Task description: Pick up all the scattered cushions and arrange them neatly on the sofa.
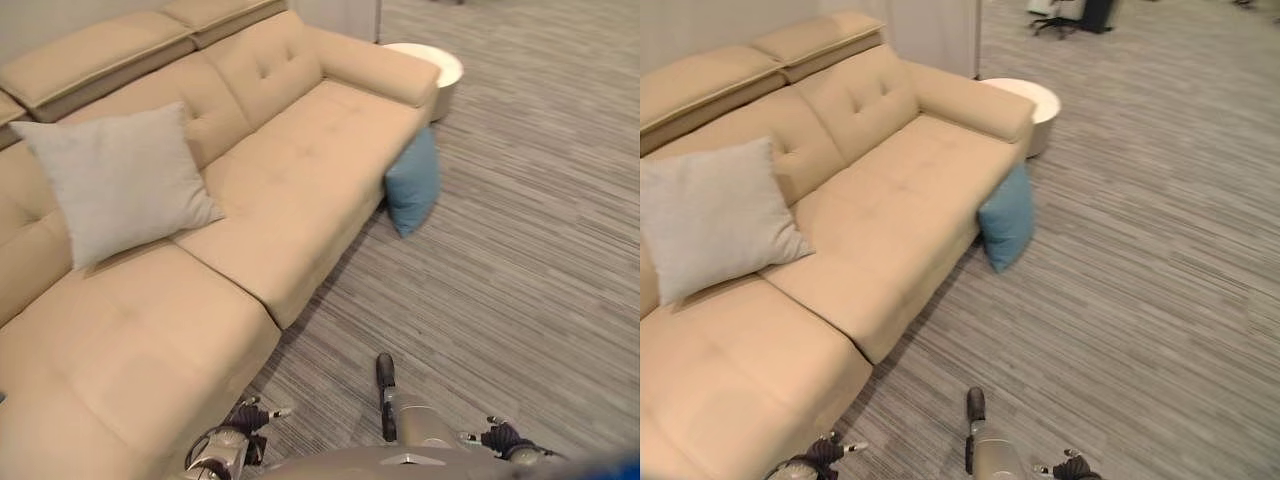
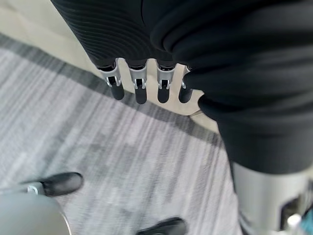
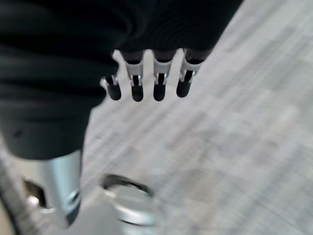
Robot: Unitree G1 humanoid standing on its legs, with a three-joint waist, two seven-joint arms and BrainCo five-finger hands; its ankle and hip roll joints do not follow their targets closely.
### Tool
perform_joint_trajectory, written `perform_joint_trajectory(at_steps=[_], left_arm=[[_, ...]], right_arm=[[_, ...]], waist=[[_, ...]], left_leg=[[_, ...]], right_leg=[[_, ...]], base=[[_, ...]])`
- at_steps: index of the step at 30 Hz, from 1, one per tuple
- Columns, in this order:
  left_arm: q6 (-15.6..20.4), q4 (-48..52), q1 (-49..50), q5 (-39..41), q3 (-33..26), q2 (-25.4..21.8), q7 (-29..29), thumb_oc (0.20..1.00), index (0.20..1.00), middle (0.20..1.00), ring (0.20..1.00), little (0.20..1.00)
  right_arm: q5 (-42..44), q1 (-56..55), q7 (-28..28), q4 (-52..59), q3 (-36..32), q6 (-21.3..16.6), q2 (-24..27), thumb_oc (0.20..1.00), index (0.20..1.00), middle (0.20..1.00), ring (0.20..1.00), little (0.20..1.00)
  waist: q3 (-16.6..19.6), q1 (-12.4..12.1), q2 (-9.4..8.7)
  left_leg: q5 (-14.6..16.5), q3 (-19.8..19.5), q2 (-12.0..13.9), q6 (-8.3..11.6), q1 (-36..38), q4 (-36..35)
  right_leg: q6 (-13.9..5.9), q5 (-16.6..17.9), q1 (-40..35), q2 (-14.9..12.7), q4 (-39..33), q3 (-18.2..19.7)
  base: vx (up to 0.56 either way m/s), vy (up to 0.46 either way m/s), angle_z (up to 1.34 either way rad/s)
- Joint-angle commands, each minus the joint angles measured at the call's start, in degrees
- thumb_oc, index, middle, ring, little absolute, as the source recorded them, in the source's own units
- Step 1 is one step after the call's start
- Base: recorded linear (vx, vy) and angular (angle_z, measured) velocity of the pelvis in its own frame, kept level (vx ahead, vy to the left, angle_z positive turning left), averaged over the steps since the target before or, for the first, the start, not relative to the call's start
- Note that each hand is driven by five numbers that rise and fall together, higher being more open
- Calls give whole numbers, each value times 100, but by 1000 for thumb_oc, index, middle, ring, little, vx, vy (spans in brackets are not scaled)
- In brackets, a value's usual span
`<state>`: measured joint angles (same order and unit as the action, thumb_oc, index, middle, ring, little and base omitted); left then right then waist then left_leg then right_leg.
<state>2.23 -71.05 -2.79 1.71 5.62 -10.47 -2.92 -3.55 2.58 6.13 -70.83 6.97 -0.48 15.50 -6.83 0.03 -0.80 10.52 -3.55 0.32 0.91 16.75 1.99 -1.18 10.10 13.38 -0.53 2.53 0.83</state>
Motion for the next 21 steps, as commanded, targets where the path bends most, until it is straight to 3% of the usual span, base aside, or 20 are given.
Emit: perform_joint_trajectory(at_steps=[1, 3, 4, 5, 6, 10, 13, 17, 21], left_arm=[[133, 191, -206, 85, -72, -79, -25, 1000, 1000, 1000, 1000, 1000], [139, 310, -199, 162, -77, -71, -21, 1000, 1000, 1000, 1000, 1000], [138, 312, -198, 162, -77, -72, -21, 1000, 1000, 1000, 1000, 1000], [137, 316, -181, 180, -80, -76, -30, 1000, 1000, 1000, 1000, 1000], [132, 268, -139, 151, -52, -82, -44, 1000, 1000, 1000, 1000, 1000], [142, 177, -61, 136, -27, -92, -77, 1000, 1000, 1000, 1000, 1000], [125, -23, 38, 132, -177, -45, -108, 1000, 1000, 1000, 1000, 1000], [135, -185, 98, 180, -343, -84, -120, 1000, 1000, 1000, 1000, 1000], [138, -248, 107, 196, -433, -169, -155, 1000, 1000, 1000, 1000, 1000]], right_arm=[[185, 0, 59, 59, -100, -141, 233, 1000, 1000, 1000, 1000, 1000], [206, -77, 100, 0, -169, -161, 242, 1000, 1000, 1000, 1000, 1000], [206, -77, 101, -1, -169, -161, 242, 1000, 1000, 1000, 1000, 1000], [231, -127, 101, -61, -232, -156, 225, 1000, 1000, 1000, 1000, 1000], [252, -209, 101, -113, -301, -175, 194, 1000, 1000, 1000, 1000, 1000], [225, -262, 126, -109, -377, -172, 150, 1000, 1000, 1000, 1000, 1000], [167, -140, 136, -134, -227, -215, 20, 1000, 1000, 1000, 1000, 1000], [98, 61, 71, 27, -55, -255, -54, 1000, 1000, 1000, 1000, 1000], [-11, 200, 14, 60, 103, -289, -93, 1000, 1000, 1000, 1000, 1000]], waist=[[-105, 91, -177], [-169, 97, -329], [-165, 103, -324], [-145, 129, -389], [-81, 182, -397], [11, 302, -350], [95, 129, -247], [96, -119, -173], [65, -219, -36]], left_leg=[[-618, 222, -132, 143, -1236, 864], [-657, 700, 106, 107, -1906, 1942], [-646, 693, 111, 108, -1923, 1965], [-603, 1180, 343, 49, -2086, 1883], [-580, 1751, 465, 26, -2077, 1266], [-734, 2541, 546, 155, -2058, 939], [-604, 2244, 215, 72, -1671, 385], [-562, 1989, 49, -58, -1406, 146], [-688, 1695, 2, -141, -1259, 47]], right_leg=[[-383, 104, -537, -240, -240, -215], [-213, -47, -817, -386, -350, -512], [-212, -46, -814, -382, -351, -519], [-169, -192, -992, -438, -400, -715], [-182, -338, -1160, -482, -455, -1021], [-217, -441, -1362, -470, -445, -1385], [-301, -531, -1545, -476, -265, -1490], [-355, -631, -1427, -633, 534, -1530], [-451, -421, -1093, -723, 1537, -1484]], base=[[161, -240, 94], [101, -182, 133], [131, -154, 118], [188, -69, 80], [237, -57, 113], [181, 54, 108], [231, 234, 33], [154, 252, 15], [135, 155, 50]])
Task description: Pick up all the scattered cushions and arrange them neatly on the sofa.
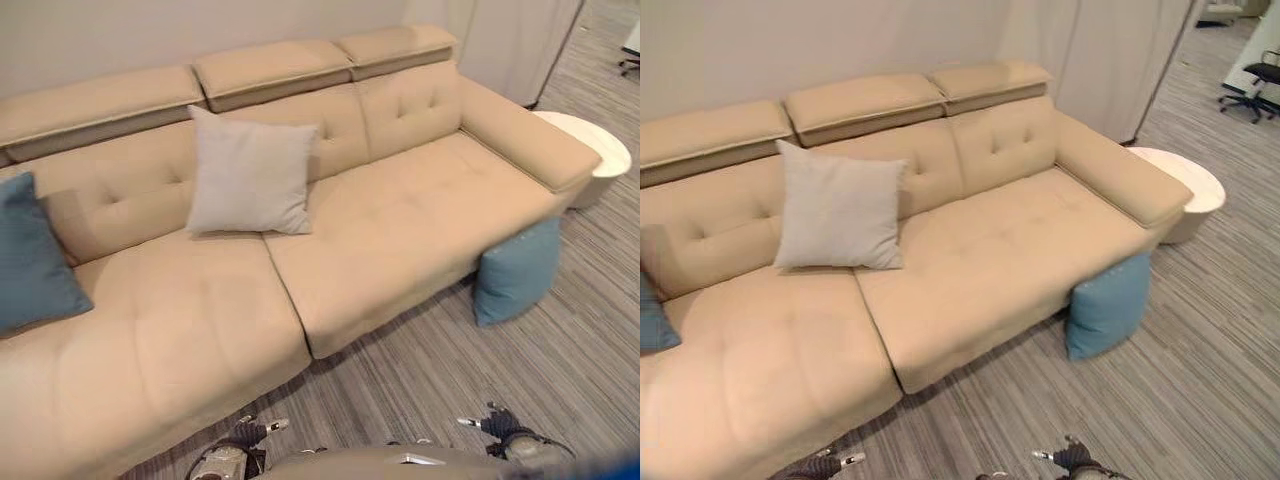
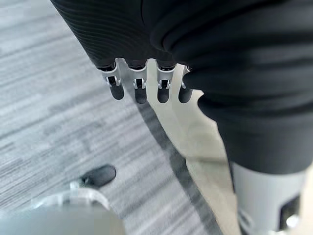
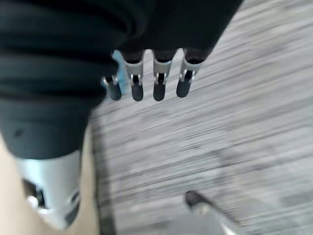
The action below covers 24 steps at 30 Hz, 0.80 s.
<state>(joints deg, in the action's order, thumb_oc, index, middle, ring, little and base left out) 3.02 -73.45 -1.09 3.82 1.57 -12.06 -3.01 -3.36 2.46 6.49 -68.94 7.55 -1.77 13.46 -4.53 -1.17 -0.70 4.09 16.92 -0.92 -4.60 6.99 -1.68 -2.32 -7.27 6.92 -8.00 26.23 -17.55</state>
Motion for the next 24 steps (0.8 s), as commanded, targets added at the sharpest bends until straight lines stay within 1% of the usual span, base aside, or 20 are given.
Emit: perform_joint_trajectory(at_steps=[1, 2, 3, 4, 6, 7, 8, 10, 11, 12, 13, 14, 16, 17, 18, 20, 21, 22, 23, 24], left_arm=[[72, 47, -84, -4, -46, -71, -136, 1000, 1000, 1000, 1000, 1000], [77, 112, -143, 18, -44, -97, -137, 1000, 1000, 1000, 1000, 1000], [80, 125, -181, 21, -25, -111, -138, 1000, 1000, 1000, 1000, 1000], [84, 150, -216, 22, 4, -118, -134, 1000, 1000, 1000, 1000, 1000], [85, 169, -244, 27, 14, -122, -141, 1000, 1000, 1000, 1000, 1000], [88, 173, -249, 31, 32, -126, -138, 1000, 1000, 1000, 1000, 1000], [86, 182, -261, 32, 43, -119, -130, 1000, 1000, 1000, 1000, 1000], [110, 146, -269, -24, 81, -94, -131, 1000, 1000, 1000, 1000, 1000], [109, 141, -252, -36, 96, -81, -125, 1000, 1000, 1000, 1000, 1000], [110, 177, -242, -36, 124, -54, -98, 1000, 1000, 1000, 1000, 1000], [121, 214, -251, -38, 147, -47, -86, 1000, 1000, 1000, 1000, 1000], [120, 259, -272, -24, 181, -43, -76, 1000, 1000, 1000, 1000, 1000], [115, 356, -299, 3, 210, -32, -74, 1000, 1000, 1000, 1000, 1000], [113, 380, -305, 23, 214, -22, -83, 1000, 1000, 1000, 1000, 1000], [103, 397, -288, 29, 232, -32, -83, 1000, 1000, 1000, 1000, 1000], [90, 374, -286, -13, 268, -46, -82, 1000, 1000, 1000, 1000, 1000], [69, 374, -284, -57, 283, -69, -91, 1000, 1000, 1000, 1000, 1000], [46, 402, -248, -90, 316, -97, -96, 1000, 1000, 1000, 1000, 1000], [34, 392, -234, -87, 279, -76, -69, 1000, 1000, 1000, 1000, 1000], [38, 377, -220, -96, 269, -72, -75, 1000, 1000, 1000, 1000, 1000]], right_arm=[[-60, 186, -60, -146, 60, -179, 110, 1000, 1000, 1000, 1000, 1000], [-38, 167, -60, -148, 38, -168, 133, 1000, 1000, 1000, 1000, 1000], [-24, 168, -59, -115, 23, -155, 152, 1000, 1000, 1000, 1000, 1000], [-2, 172, -72, -79, 28, -128, 174, 1000, 1000, 1000, 1000, 1000], [4, 189, -90, -62, 44, -98, 227, 1000, 1000, 1000, 1000, 1000], [-8, 186, -123, -50, 68, -81, 258, 1000, 1000, 1000, 1000, 1000], [6, 196, -120, -52, 65, -77, 281, 1000, 1000, 1000, 1000, 1000], [5, 184, -138, -72, 110, -90, 279, 1000, 1000, 1000, 1000, 1000], [-21, 169, -141, -83, 117, -97, 280, 1000, 1000, 1000, 1000, 1000], [-9, 110, -133, -117, 86, -110, 313, 1000, 1000, 1000, 1000, 1000], [11, 71, -121, -112, 48, -127, 344, 1000, 1000, 1000, 1000, 1000], [25, 61, -110, -103, 32, -135, 362, 1000, 1000, 1000, 1000, 1000], [62, 57, -86, -133, 0, -141, 379, 1000, 1000, 1000, 1000, 1000], [80, 55, -90, -164, 0, -135, 371, 1000, 1000, 1000, 1000, 1000], [106, 17, -95, -199, -32, -122, 360, 1000, 1000, 1000, 1000, 1000], [131, -22, -93, -253, -60, -126, 359, 1000, 1000, 1000, 1000, 1000], [140, -48, -92, -323, -80, -106, 361, 1000, 1000, 1000, 1000, 1000], [138, -110, -80, -337, -127, -81, 391, 1000, 1000, 1000, 1000, 1000], [119, -107, -75, -376, -146, -90, 365, 1000, 1000, 1000, 1000, 1000], [99, -122, -78, -374, -131, -92, 346, 1000, 1000, 1000, 1000, 1000]], waist=[[-136, 0, 12], [-126, 72, 6], [-144, 123, -8], [-181, 186, -27], [-257, 254, -20], [-298, 302, 7], [-325, 310, -14], [-261, 316, -51], [-212, 327, -65], [-153, 346, -100], [-145, 364, -138], [-162, 397, -216], [-201, 421, -329], [-214, 428, -377], [-204, 429, -456], [-187, 418, -501], [-178, 448, -502], [-176, 490, -508], [-141, 475, -436], [-121, 491, -397]], left_leg=[[-197, -747, 51, 427, -100, 217], [-252, -967, -16, 430, -88, 136], [-232, -1088, -71, 408, -58, 91], [-198, -1243, -137, 383, 10, 43], [-112, -1448, -190, 353, 135, -21], [-51, -1572, -193, 343, 237, -29], [-33, -1674, -221, 351, 276, 1], [83, -1735, -246, 364, 344, -26], [95, -1763, -224, 412, 353, 57], [112, -1785, -169, 542, 316, 344], [83, -1732, -131, 648, 195, 658], [19, -1597, -57, 744, -49, 1181], [28, -1314, 126, 757, -508, 2030], [30, -1150, 228, 730, -640, 2247], [56, -859, 414, 647, -833, 2241], [89, -707, 509, 571, -904, 1849], [23, -583, 592, 606, -938, 1494], [-180, -382, 758, 691, -1182, 1289], [-168, -480, 674, 731, -973, 1025], [-148, -490, 630, 744, -857, 837]], right_leg=[[-294, 1265, -183, 363, -795, 780], [-257, 1273, 16, 571, -1124, 1074], [-239, 1313, 146, 671, -1315, 1245], [-238, 1428, 345, 751, -1583, 1440], [-276, 1593, 537, 772, -1895, 1531], [-292, 1658, 666, 780, -1943, 1520], [-314, 1707, 594, 745, -2057, 1505], [-274, 1730, 418, 737, -2291, 1543], [-272, 1754, 384, 762, -2287, 1560], [-238, 1725, 213, 757, -2401, 1540], [-227, 1713, 84, 722, -2466, 1493], [-200, 1700, -33, 659, -2503, 1465], [-120, 1634, -205, 573, -2570, 1374], [-63, 1579, -292, 546, -2596, 1353], [-13, 1452, -429, 498, -2640, 1285], [17, 1316, -553, 482, -2650, 1243], [33, 1217, -628, 490, -2637, 1217], [38, 1088, -761, 455, -2644, 1174], [24, 1072, -770, 506, -2600, 1222], [10, 1075, -769, 521, -2586, 1220]], base=[[282, 85, 119], [301, 36, 120], [209, -21, 134], [174, -23, 98], [178, -34, 77], [179, -58, 70], [157, -64, 54], [133, -93, 58], [233, -175, 62], [228, -193, 57], [190, -207, 58], [88, -151, 76], [66, -140, 51], [109, -133, 31], [143, -101, 39], [177, -33, 49], [217, 55, 45], [252, 123, 46], [197, 152, 34], [156, 170, 7]])
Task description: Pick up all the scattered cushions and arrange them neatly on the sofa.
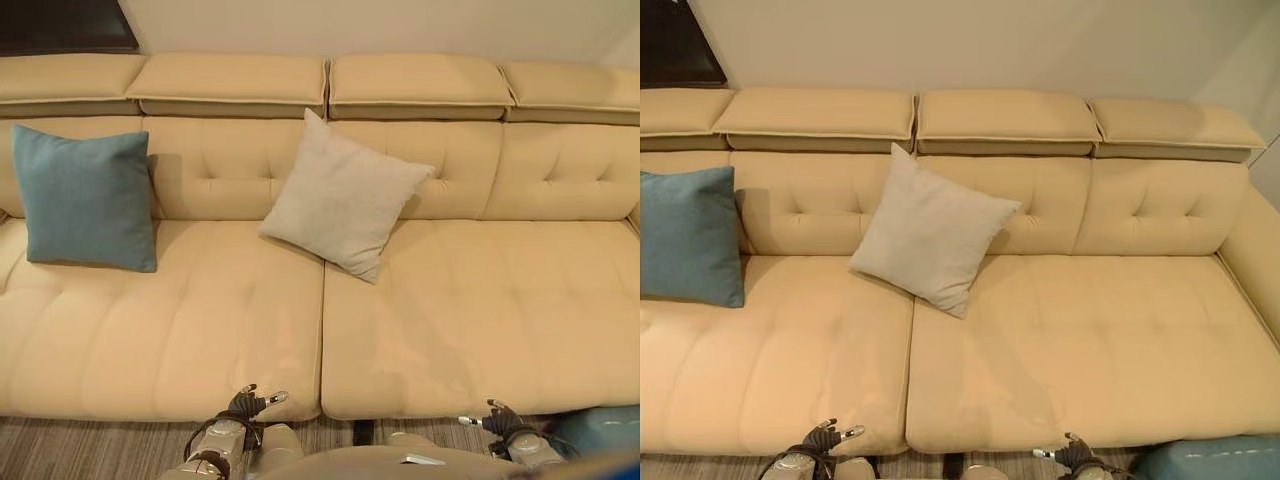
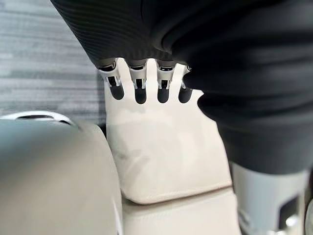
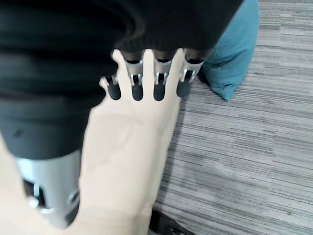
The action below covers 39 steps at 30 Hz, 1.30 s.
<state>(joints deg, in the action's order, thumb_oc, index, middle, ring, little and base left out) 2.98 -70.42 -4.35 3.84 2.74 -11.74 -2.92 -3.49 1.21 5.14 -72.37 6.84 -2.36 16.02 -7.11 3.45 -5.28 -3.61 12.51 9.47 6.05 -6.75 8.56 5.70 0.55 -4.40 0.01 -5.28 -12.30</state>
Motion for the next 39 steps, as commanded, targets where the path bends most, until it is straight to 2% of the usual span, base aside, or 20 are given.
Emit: perform_joint_trajectory(at_steps=[1, 4, 8, 11, 13, 15, 19, 24, 27, 30, 33, 39], left_arm=[[34, 70, 126, -104, 133, -82, -76, 1000, 1000, 1000, 1000, 1000], [52, 188, 184, -61, -2, -55, -87, 1000, 1000, 1000, 1000, 1000], [64, 631, 242, 5, -196, -93, -108, 1000, 1000, 1000, 1000, 1000], [87, 1598, 242, 144, -481, -135, -163, 1000, 1000, 1000, 1000, 1000], [115, 2430, 209, 421, -763, -54, -213, 1000, 1000, 1000, 1000, 1000], [142, 2819, 111, 538, -857, -6, -316, 1000, 1000, 1000, 1000, 1000], [227, 3060, -371, 669, -844, -41, -593, 1000, 1000, 1000, 1000, 1000], [394, 2961, -1557, 704, -474, -255, -1137, 1000, 1000, 1000, 1000, 1000], [487, 2107, -3118, 664, 140, -855, -1517, 1000, 1000, 1000, 1000, 1000], [501, 1630, -4239, 683, 293, -1393, -1704, 1000, 1000, 1000, 1000, 1000], [505, 1311, -5186, 686, 433, -1807, -1839, 1000, 1000, 1000, 1000, 1000], [428, 886, -6634, 559, 955, -2412, -2069, 1000, 1000, 1000, 1000, 1000]], right_arm=[[101, 11, 60, -31, -52, -35, 87, 1000, 1000, 1000, 1000, 1000], [43, 74, 65, 66, 11, -55, 71, 1000, 1000, 1000, 1000, 1000], [60, 87, 49, 346, -40, -88, 79, 1000, 1000, 1000, 1000, 1000], [95, 104, 39, 1018, -211, -105, 180, 1000, 1000, 1000, 1000, 1000], [143, 128, 76, 1675, -406, -113, 275, 1000, 1000, 1000, 1000, 1000], [173, 210, 133, 2009, -493, -102, 294, 1000, 1000, 1000, 1000, 1000], [329, 578, 292, 2453, -495, -109, 270, 1000, 1000, 1000, 1000, 1000], [623, 1359, 646, 2760, -228, -161, 184, 1000, 1000, 1000, 1000, 1000], [1089, 2446, 1098, 2809, 4, -195, 97, 1000, 1000, 1000, 1000, 1000], [1210, 3559, 1421, 2889, 285, -241, 179, 1000, 1000, 1000, 1000, 1000], [1304, 4449, 1698, 2833, 391, -297, 334, 1000, 1000, 1000, 1000, 1000], [1455, 5790, 1876, 2521, 821, -369, 518, 1000, 1000, 1000, 1000, 1000]], waist=[[182, 33, 106], [297, -44, 202], [389, -114, 220], [478, -135, 241], [535, -96, 264], [542, -73, 278], [442, 4, 332], [-10, 126, 421], [-428, 269, 450], [-892, 318, 435], [-1192, 329, 445], [-1628, 343, 398]], left_leg=[[627, -33, -463, -315, 663, -402], [645, 9, -636, -355, 1048, -791], [658, 62, -735, -413, 1244, -1010], [591, 117, -834, -443, 1386, -1301], [610, 143, -869, -443, 1347, -1356], [615, 143, -887, -434, 1273, -1356], [565, 128, -907, -423, 994, -1356], [315, 99, -911, -372, 168, -1356], [46, 62, -880, -311, -653, -1356], [-80, 23, -820, -265, -1007, -1356], [-157, -63, -815, -216, -1344, -1356], [-198, -169, -818, -155, -1601, -1356]], right_leg=[[-819, 295, 338, -277, 556, 701], [-889, 369, 264, -315, 589, 806], [-970, 420, 193, -340, 583, 849], [-1057, 500, 167, -350, 515, 881], [-1106, 547, 171, -346, 375, 891], [-1119, 568, 198, -353, 297, 883], [-1139, 649, 404, -347, 127, 910], [-1115, 792, 1129, -308, 85, 991], [-1058, 991, 1877, -325, 85, 959], [-1082, 1059, 2209, -374, 69, 947], [-1090, 1118, 2504, -433, 43, 921], [-1110, 1167, 2758, -462, 28, 848]], base=[[127, 155, -33], [157, 222, -25], [100, 141, -22], [88, 100, -18], [90, 60, -11], [33, 24, -11], [-70, 13, -5], [-263, 16, 0], [-257, 20, 4], [-83, 9, -10], [-23, -3, -10], [10, -4, 1]])
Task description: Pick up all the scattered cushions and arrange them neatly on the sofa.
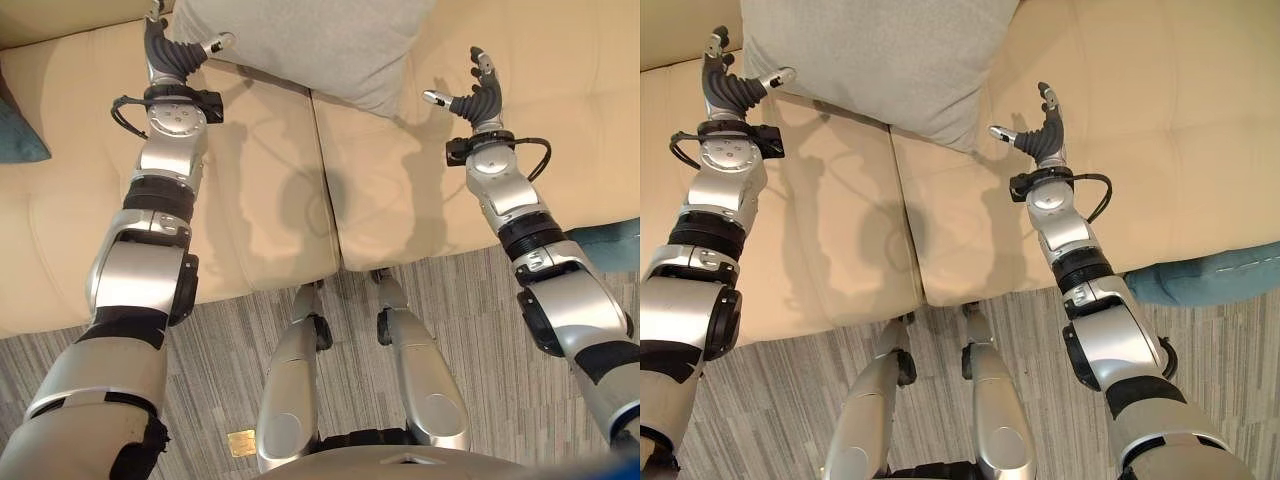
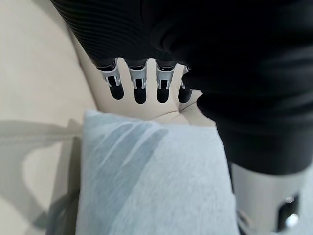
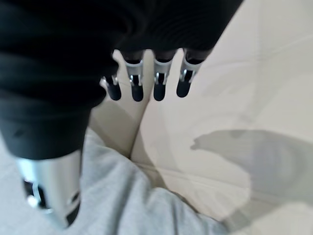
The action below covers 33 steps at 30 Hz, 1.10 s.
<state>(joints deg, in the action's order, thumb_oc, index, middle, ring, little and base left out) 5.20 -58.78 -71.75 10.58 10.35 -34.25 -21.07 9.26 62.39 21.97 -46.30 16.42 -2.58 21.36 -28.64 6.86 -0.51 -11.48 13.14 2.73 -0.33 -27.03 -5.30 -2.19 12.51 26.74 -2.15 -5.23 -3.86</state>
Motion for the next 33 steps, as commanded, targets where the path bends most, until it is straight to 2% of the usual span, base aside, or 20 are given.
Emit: perform_joint_trajectory(at_steps=[1, 6, 10, 13, 16, 25, 26, 27, 28, 33], left_arm=[[179, -374, -172, -151, 340, -279, -291, 1000, 1000, 1000, 1000, 1000], [-3, -638, -1442, -323, 1110, -522, -389, 1000, 1000, 1000, 1000, 1000], [-163, -1134, -2634, -354, 1979, -312, -415, 1000, 1000, 1000, 1000, 1000], [-223, -1642, -3016, -137, 2233, -111, -355, 1000, 1000, 1000, 1000, 1000], [-292, -1794, -3093, -103, 2296, 101, -317, 1000, 1000, 1000, 1000, 1000], [-211, -1409, -2726, 124, 1816, 1120, -307, 1000, 1000, 1000, 1000, 1000], [-185, -1353, -2706, 167, 1779, 1176, -287, 1000, 1000, 1000, 1000, 1000], [-107, -1170, -2692, 319, 1695, 1276, -232, 250, 250, 250, 250, 250], [-107, -1169, -2692, 319, 1695, 1276, -232, 200, 200, 200, 200, 200], [58, -738, -2456, 666, 1461, 1248, -166, 200, 200, 200, 200, 200]], right_arm=[[222, -82, 229, -114, -72, -369, -6, 1000, 1000, 1000, 1000, 1000], [425, 670, 273, -124, 219, -401, 43, 1000, 1000, 1000, 1000, 1000], [918, 1562, 150, -377, 699, -335, 201, 1000, 1000, 1000, 1000, 1000], [1387, 2118, 48, -956, 970, -293, 209, 1000, 1000, 1000, 1000, 1000], [1630, 2286, -10, -1174, 1023, -289, 83, 1000, 1000, 1000, 1000, 1000], [1769, 2393, -27, -1054, 1036, -371, -455, 1000, 1000, 1000, 1000, 1000], [1773, 2423, -35, -1040, 1049, -379, -479, 649, 649, 649, 649, 649], [1806, 2482, -30, -962, 1041, -427, -535, 200, 200, 200, 200, 200], [1806, 2481, -30, -962, 1042, -427, -535, 200, 200, 200, 200, 200], [1830, 2430, 49, -581, 896, -539, -422, 200, 200, 200, 200, 200]], waist=[[429, 3, -68], [29, 58, 1], [-115, 119, -32], [-115, 92, -90], [-115, 34, -110], [-115, -83, -19], [-115, -92, -10], [-115, -125, 32], [-115, -125, 33], [-115, -160, 96]], left_leg=[[586, -247, -148, 498, 406, 30], [558, -282, -165, 530, 286, 30], [497, -292, -168, 588, -45, 30], [455, -293, -154, 619, -274, 30], [409, -310, -173, 613, -376, 30], [419, -400, -159, 654, -439, 30], [416, -417, -157, 652, -458, 30], [415, -456, -154, 656, -474, 30], [415, -457, -154, 656, -474, 30], [415, -512, -142, 655, -422, 30]], right_leg=[[-321, -33, -335, -256, 23, 3], [-371, -13, -251, -288, 23, -9], [-433, 77, 68, -323, 23, -70], [-443, 146, 295, -350, 23, -117], [-432, 199, 407, -366, 23, -165], [-429, 180, 478, -392, 23, -255], [-428, 184, 495, -388, 23, -267], [-427, 177, 508, -383, 23, -279], [-427, 177, 508, -383, 23, -280], [-421, 176, 484, -375, 23, -298]], base=[[31, 4, 2], [0, 12, 3], [3, -11, 3], [-16, -54, 1], [-26, -55, 4], [-13, -32, 5], [-26, -41, 5], [-15, -30, 5], [-11, -35, 4], [-1, -3, 1]])
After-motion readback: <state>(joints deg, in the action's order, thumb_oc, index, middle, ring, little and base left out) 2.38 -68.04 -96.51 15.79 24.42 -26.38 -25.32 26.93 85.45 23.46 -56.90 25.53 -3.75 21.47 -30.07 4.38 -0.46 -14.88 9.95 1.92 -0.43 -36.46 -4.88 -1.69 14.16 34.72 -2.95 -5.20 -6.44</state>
